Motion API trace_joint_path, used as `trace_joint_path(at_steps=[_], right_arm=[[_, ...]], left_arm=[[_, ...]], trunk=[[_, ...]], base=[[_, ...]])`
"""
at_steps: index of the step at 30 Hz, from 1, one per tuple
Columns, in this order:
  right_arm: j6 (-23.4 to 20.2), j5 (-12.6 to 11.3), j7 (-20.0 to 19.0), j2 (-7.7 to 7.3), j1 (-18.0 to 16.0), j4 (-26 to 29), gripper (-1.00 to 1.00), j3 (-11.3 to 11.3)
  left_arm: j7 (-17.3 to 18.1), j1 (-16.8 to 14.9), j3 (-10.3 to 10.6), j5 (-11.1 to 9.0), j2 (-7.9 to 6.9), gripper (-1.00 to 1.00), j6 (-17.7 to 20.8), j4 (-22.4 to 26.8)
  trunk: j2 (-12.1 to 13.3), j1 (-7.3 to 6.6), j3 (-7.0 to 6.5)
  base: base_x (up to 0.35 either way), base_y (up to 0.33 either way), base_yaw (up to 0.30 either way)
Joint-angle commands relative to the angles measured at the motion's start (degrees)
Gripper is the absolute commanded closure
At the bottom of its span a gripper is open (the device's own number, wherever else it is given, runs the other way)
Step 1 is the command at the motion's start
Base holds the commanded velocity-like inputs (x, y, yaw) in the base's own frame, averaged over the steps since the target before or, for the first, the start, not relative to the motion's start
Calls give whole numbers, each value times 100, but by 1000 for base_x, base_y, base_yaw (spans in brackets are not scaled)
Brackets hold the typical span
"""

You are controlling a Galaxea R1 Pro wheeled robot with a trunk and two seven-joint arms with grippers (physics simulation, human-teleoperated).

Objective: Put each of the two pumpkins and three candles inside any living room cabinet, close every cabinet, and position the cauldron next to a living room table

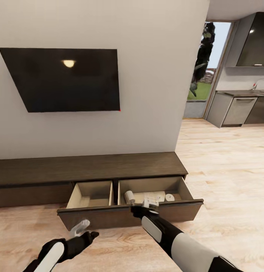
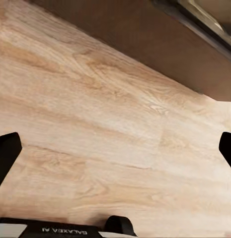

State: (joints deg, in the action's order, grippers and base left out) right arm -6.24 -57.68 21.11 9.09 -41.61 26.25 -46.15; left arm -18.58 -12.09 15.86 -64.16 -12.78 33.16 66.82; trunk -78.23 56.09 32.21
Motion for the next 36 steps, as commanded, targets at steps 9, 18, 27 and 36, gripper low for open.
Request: trace_joint_path(at_steps=[9,18,27,36], right_arm=[[588,-6,27,-8,610,-316,-100,-368],[2072,1,-2,-10,854,-1423,-100,-534],[2306,-3,-369,-13,916,-1484,-100,-815],[2320,-7,-385,-13,919,-1483,-100,-818]], left_arm=[[312,-12,1302,958,316,-100,-2376,-1175],[314,-12,1656,1091,459,-100,-3455,-1594],[317,-12,2017,1223,621,-100,-4179,-2077],[319,-12,2026,1241,627,-100,-4204,-2122]], trunk=[[-4,0,5],[-4,0,5],[-325,175,149],[-686,373,310]], base=[[0,0,0],[0,0,0],[0,0,0],[0,0,0]])
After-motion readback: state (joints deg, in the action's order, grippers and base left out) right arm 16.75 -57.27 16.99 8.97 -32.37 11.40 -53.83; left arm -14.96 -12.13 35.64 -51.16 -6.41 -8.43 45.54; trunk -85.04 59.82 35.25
